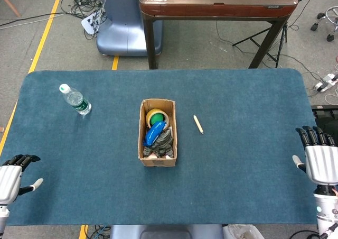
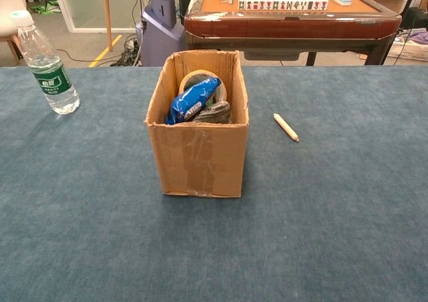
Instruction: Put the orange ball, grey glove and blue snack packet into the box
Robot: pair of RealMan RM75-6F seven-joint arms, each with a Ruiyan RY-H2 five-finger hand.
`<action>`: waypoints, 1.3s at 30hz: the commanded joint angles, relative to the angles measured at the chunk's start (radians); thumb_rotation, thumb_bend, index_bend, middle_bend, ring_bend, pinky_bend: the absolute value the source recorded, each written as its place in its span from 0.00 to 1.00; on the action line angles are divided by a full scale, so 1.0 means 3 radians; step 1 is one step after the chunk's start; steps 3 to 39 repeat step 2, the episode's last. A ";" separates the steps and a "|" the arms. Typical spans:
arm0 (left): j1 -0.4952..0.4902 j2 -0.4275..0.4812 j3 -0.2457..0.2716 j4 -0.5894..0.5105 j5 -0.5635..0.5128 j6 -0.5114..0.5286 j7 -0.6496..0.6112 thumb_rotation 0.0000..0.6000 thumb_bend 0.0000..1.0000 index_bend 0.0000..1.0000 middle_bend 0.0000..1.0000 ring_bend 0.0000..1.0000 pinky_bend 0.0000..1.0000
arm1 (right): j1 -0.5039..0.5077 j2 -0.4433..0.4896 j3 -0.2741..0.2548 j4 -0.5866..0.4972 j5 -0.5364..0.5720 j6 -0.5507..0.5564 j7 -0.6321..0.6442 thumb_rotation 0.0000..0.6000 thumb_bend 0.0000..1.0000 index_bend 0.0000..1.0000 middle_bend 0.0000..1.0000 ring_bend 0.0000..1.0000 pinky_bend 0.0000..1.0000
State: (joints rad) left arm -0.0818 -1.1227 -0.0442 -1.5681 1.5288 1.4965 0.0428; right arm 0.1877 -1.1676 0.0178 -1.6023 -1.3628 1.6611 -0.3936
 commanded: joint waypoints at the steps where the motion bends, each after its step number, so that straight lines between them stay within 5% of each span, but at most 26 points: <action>1: -0.0015 -0.0007 -0.0006 0.0027 -0.0037 -0.0036 -0.0017 1.00 0.12 0.37 0.41 0.31 0.46 | -0.0022 0.0038 0.0046 0.0013 0.0038 -0.0094 0.0057 1.00 0.00 0.26 0.24 0.17 0.32; 39: -0.0019 -0.0008 -0.0010 0.0035 -0.0049 -0.0044 -0.0020 1.00 0.12 0.37 0.41 0.31 0.46 | -0.0022 0.0042 0.0058 0.0014 0.0045 -0.0117 0.0068 1.00 0.00 0.26 0.24 0.17 0.32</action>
